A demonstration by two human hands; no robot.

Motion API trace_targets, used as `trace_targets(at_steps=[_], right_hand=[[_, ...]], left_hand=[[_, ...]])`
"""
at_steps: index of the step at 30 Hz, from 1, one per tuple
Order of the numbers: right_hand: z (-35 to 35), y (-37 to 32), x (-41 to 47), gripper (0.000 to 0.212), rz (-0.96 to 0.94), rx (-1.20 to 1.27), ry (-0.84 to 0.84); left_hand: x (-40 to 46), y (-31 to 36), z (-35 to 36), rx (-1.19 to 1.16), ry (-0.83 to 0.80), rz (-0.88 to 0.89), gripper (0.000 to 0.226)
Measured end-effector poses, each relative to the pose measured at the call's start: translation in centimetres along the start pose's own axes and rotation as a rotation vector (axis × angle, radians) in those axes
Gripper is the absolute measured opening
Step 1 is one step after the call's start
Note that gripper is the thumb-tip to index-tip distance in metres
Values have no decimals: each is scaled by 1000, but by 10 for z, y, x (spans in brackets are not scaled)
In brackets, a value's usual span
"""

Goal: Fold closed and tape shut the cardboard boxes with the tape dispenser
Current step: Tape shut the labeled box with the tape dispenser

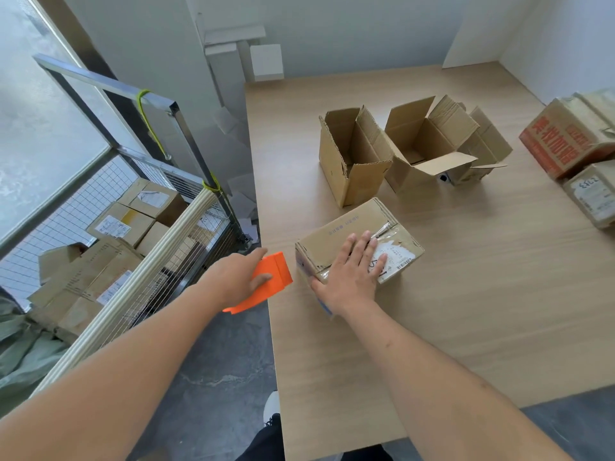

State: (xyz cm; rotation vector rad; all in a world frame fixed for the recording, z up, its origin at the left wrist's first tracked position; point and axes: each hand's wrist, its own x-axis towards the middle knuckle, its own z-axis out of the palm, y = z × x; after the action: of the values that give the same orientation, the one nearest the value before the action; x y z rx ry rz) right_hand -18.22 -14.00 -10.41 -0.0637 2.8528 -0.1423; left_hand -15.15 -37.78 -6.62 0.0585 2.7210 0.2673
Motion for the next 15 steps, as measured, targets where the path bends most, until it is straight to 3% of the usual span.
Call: trace_targets(at_steps=[7, 15], right_hand=[[-14, 32, -6, 132, -173, -68, -106], [-27, 59, -31, 127, -363, -196, -154]], left_hand=[[-16, -23, -11, -222, 145, 95, 53], [-44, -3, -22, -414, 251, 176, 47]])
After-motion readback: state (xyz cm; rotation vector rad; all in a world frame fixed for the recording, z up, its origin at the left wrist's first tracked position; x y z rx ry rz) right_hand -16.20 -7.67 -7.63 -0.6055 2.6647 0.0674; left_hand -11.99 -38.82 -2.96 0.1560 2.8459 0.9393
